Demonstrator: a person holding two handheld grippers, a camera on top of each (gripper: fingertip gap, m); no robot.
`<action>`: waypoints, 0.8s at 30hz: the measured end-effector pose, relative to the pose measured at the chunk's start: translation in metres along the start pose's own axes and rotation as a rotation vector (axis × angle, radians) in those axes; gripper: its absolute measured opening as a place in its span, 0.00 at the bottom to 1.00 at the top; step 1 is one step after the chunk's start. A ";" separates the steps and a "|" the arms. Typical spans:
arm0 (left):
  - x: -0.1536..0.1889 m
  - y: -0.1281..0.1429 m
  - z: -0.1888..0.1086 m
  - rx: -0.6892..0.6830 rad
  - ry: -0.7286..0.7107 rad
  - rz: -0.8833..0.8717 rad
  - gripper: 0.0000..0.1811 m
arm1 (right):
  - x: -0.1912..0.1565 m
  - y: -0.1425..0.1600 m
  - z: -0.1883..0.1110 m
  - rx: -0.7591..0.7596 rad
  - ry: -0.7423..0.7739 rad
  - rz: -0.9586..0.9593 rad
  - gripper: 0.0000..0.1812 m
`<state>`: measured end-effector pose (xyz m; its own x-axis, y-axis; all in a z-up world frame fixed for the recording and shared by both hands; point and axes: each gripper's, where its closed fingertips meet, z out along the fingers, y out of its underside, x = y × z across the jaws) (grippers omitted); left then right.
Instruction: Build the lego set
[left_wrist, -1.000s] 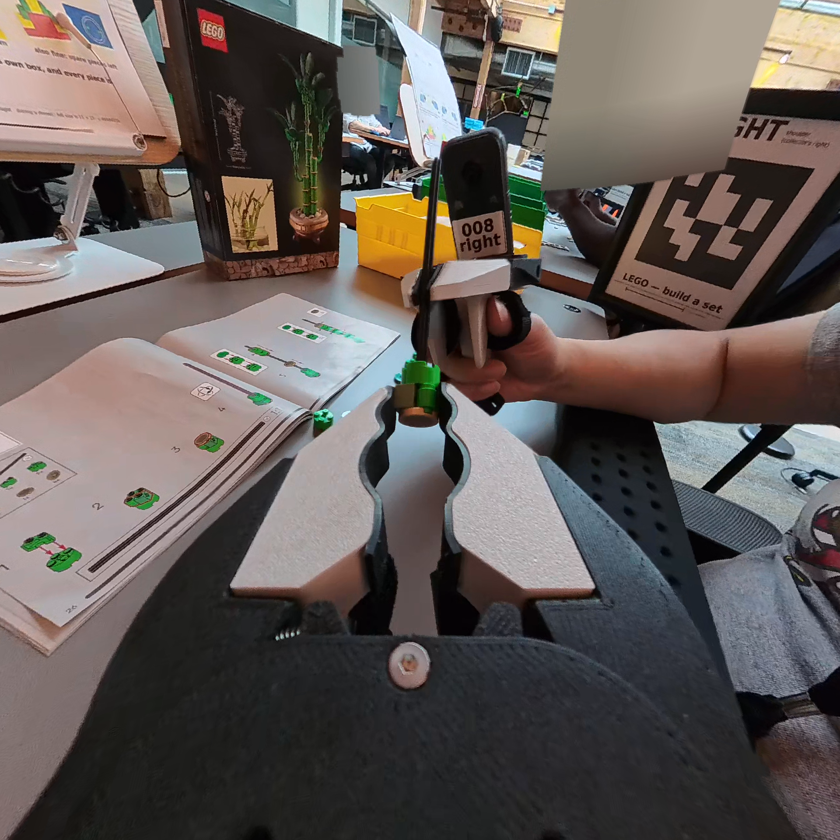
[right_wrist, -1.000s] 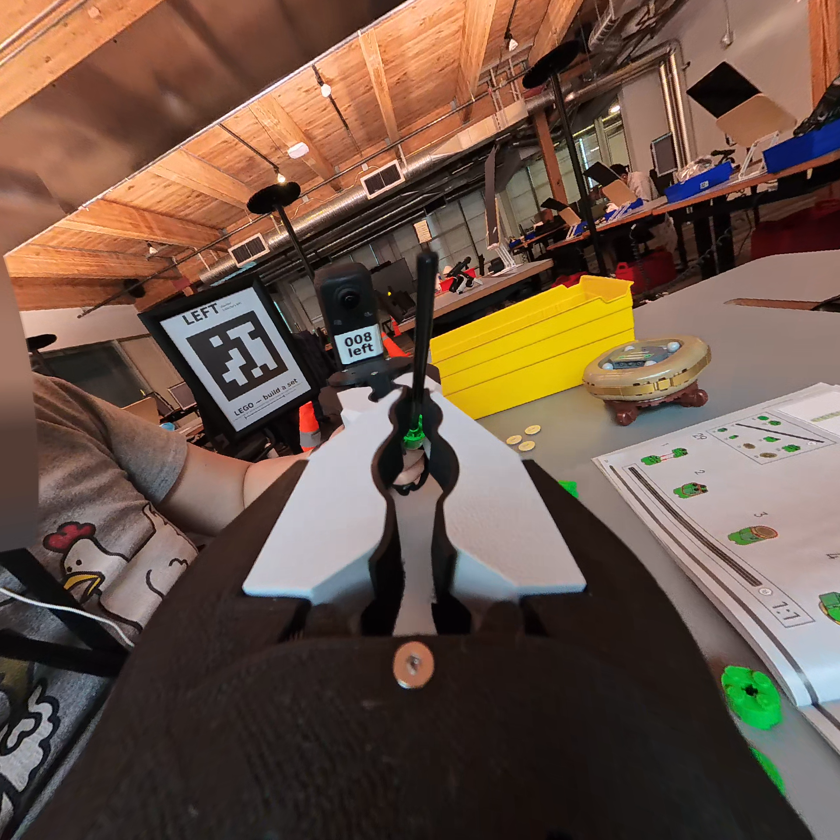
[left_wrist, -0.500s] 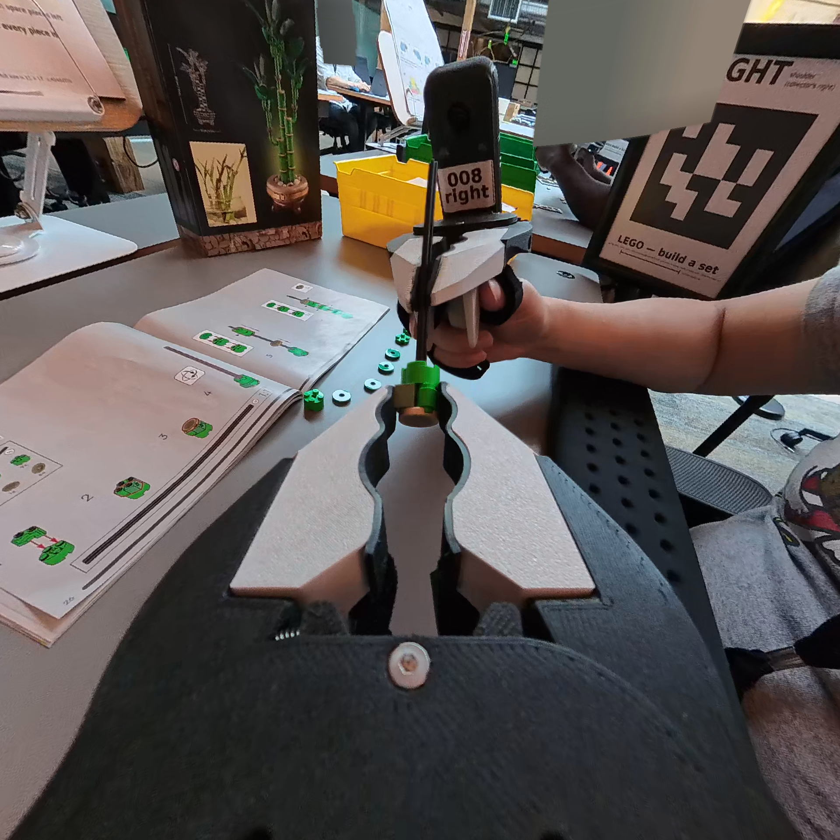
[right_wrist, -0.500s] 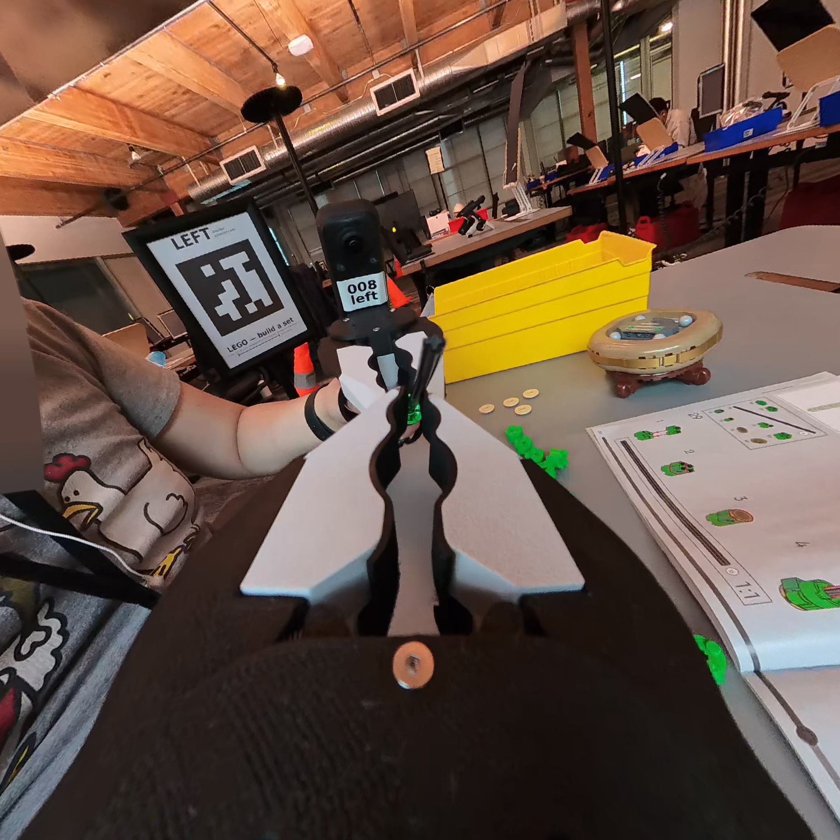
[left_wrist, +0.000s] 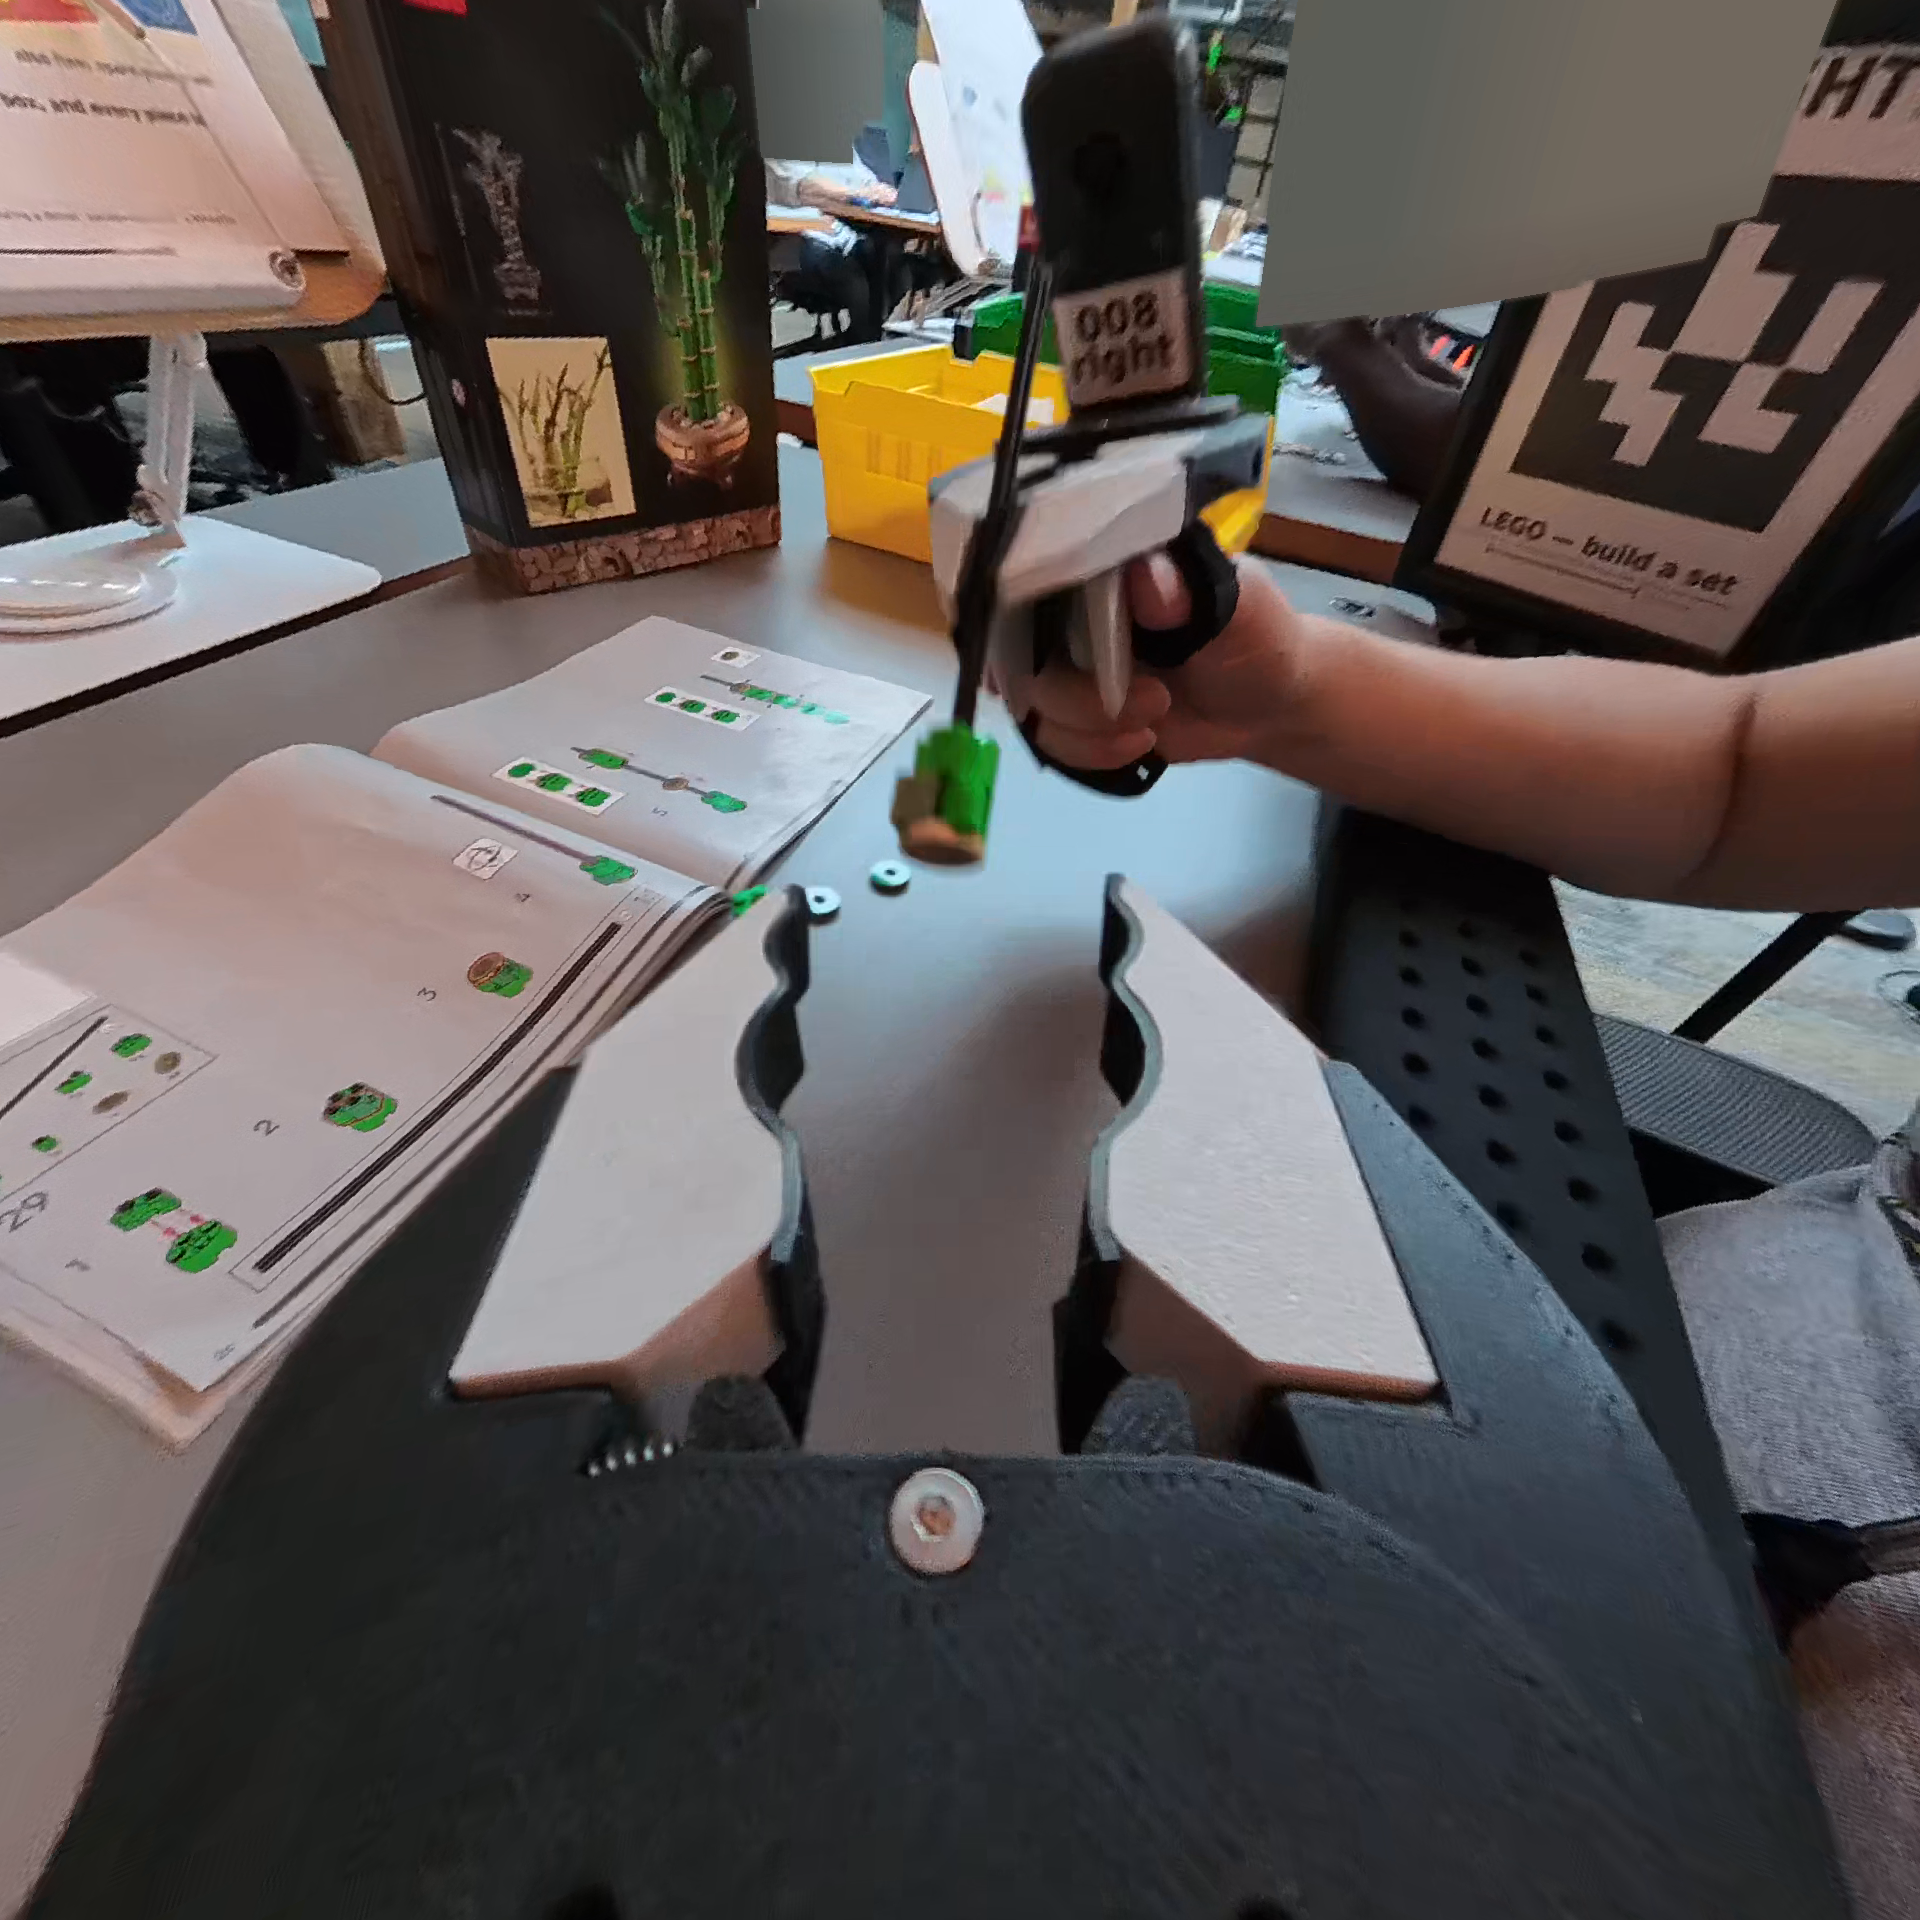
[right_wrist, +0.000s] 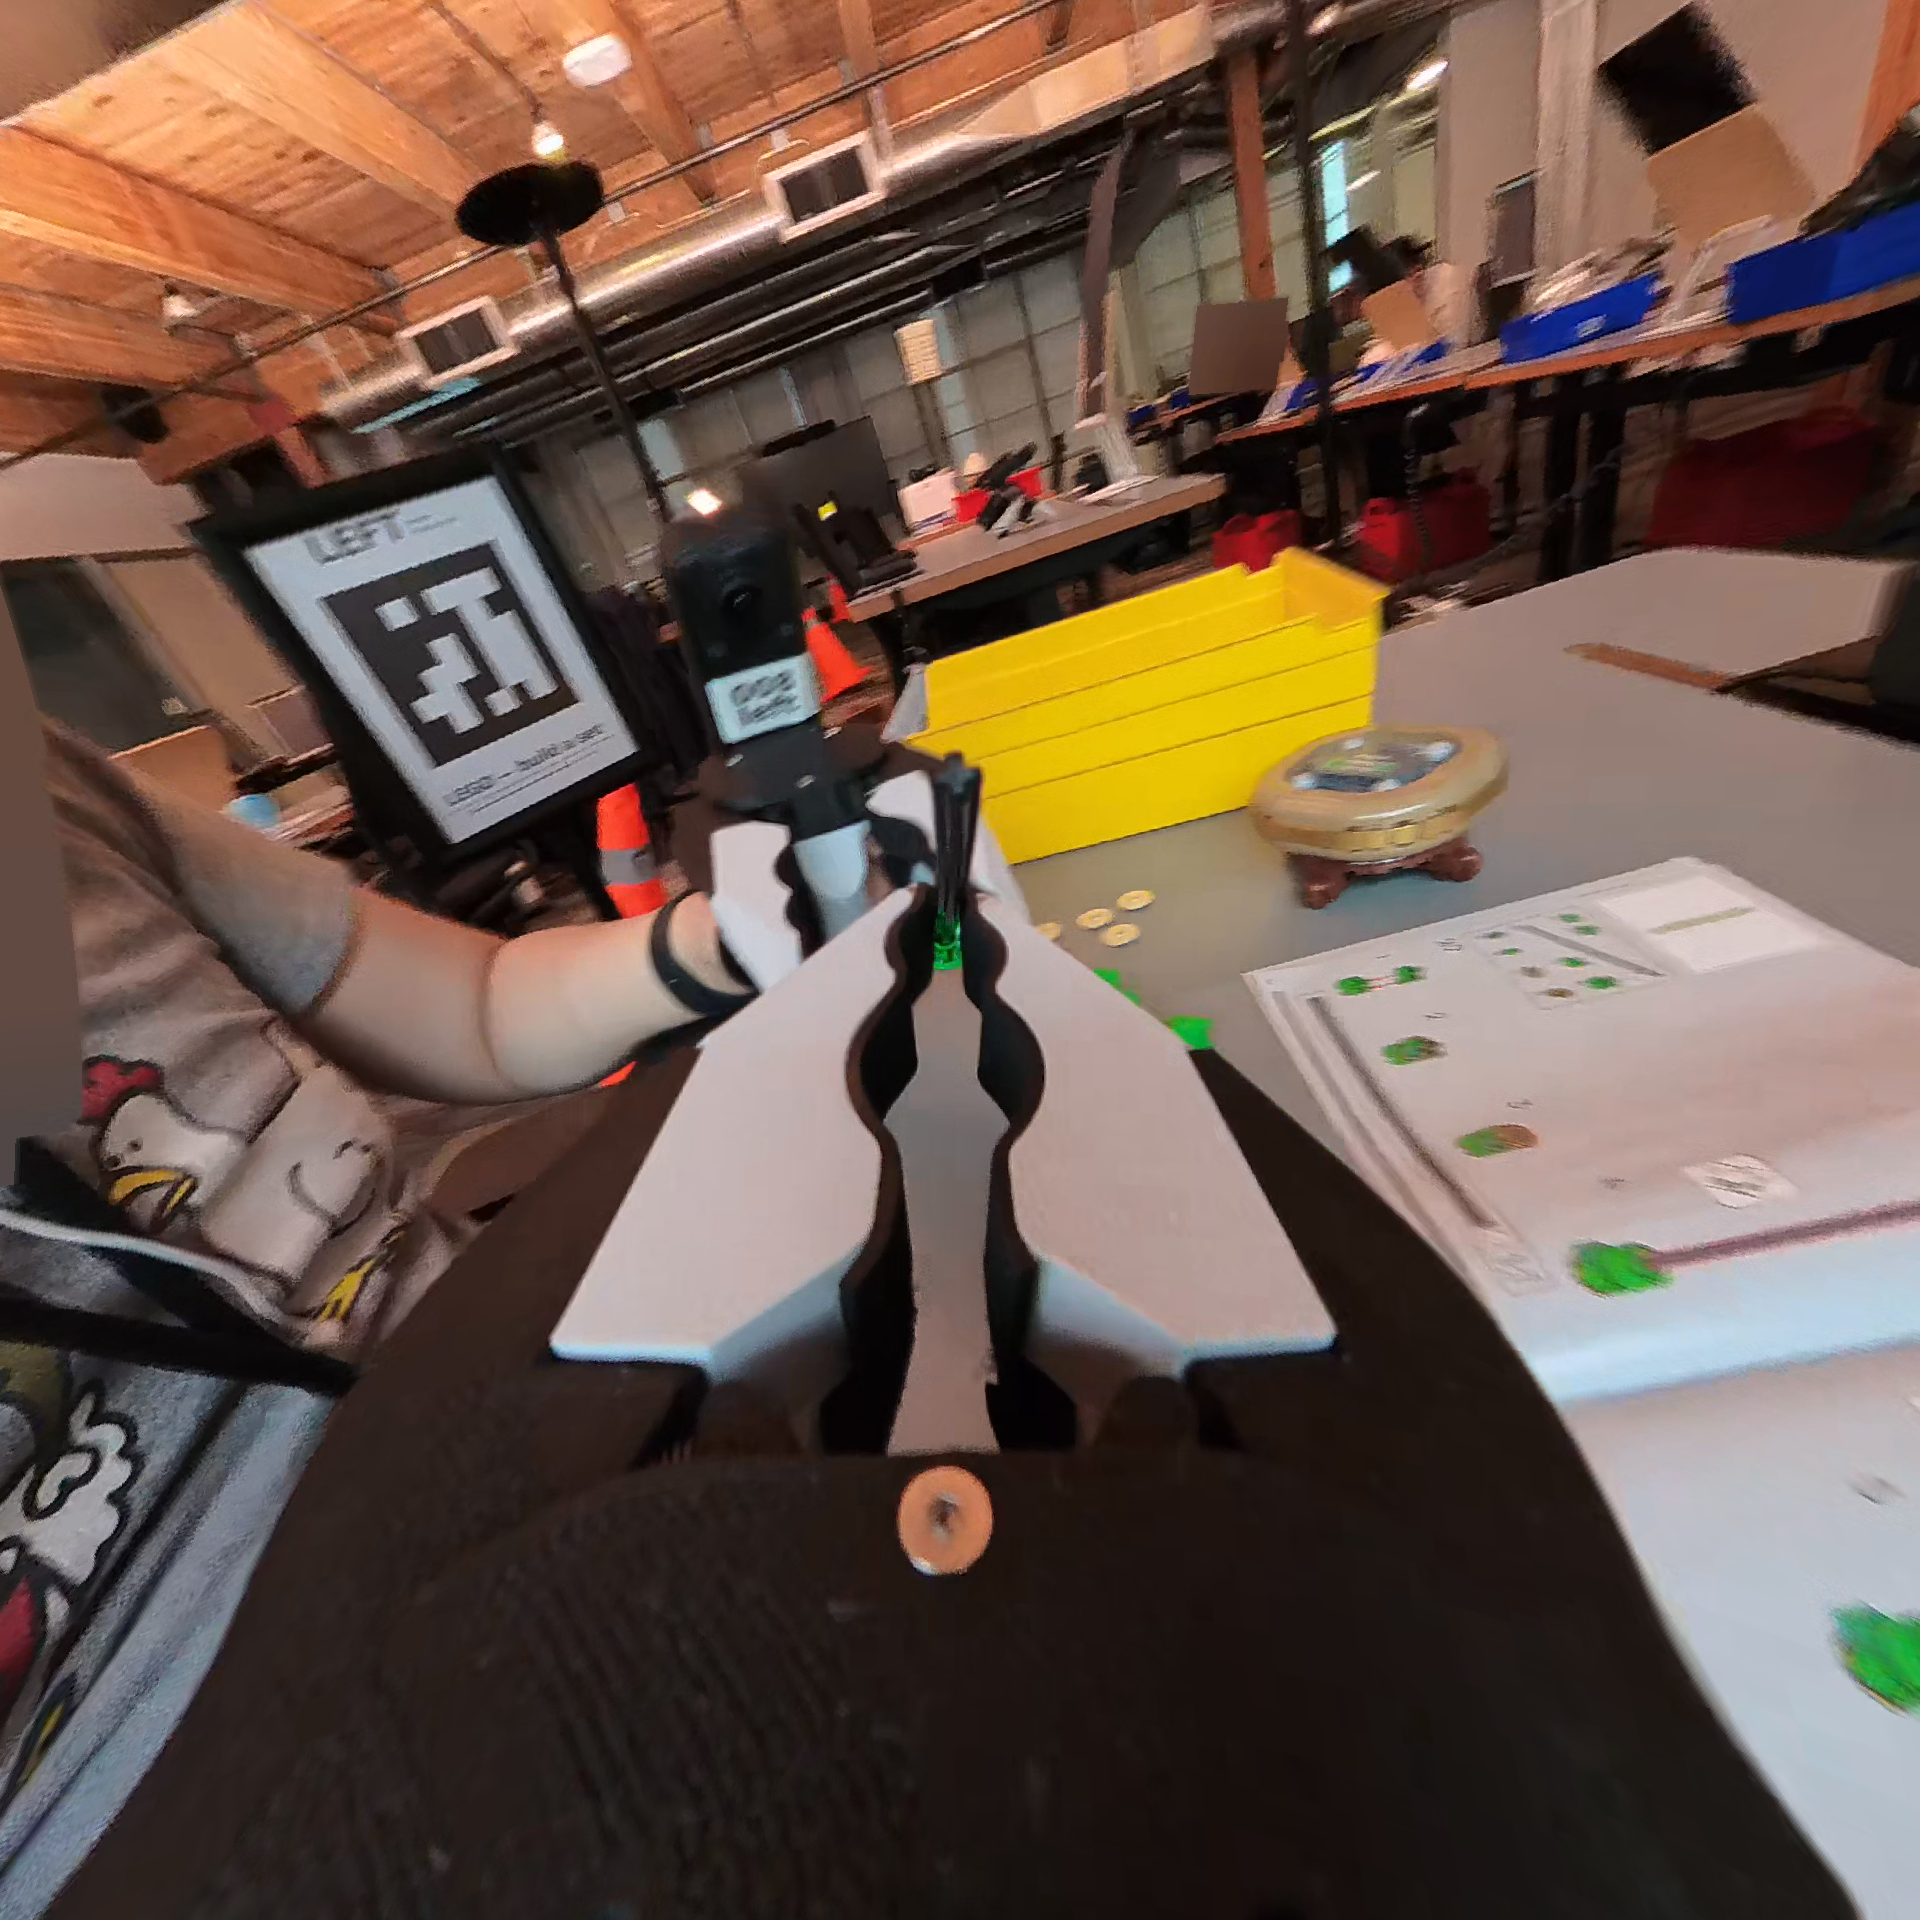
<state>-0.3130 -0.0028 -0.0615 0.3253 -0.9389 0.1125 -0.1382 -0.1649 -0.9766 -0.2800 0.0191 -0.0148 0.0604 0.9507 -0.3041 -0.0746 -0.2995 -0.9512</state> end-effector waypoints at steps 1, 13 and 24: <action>-0.002 0.001 -0.001 -0.005 -0.016 0.016 0.31 | 0.009 -0.009 -0.010 0.028 0.054 -0.007 0.01; -0.025 0.023 -0.009 -0.135 -0.107 0.057 0.21 | 0.070 -0.006 -0.064 -0.014 0.369 0.075 0.01; -0.022 0.031 -0.011 -0.213 -0.131 0.257 0.00 | 0.060 0.030 -0.037 -0.179 0.274 0.142 0.01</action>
<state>-0.3350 0.0096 -0.0925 0.3703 -0.9133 -0.1695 -0.4184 -0.0011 -0.9083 -0.2416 0.0641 -0.0633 0.3289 0.8490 -0.4136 0.0728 -0.4594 -0.8852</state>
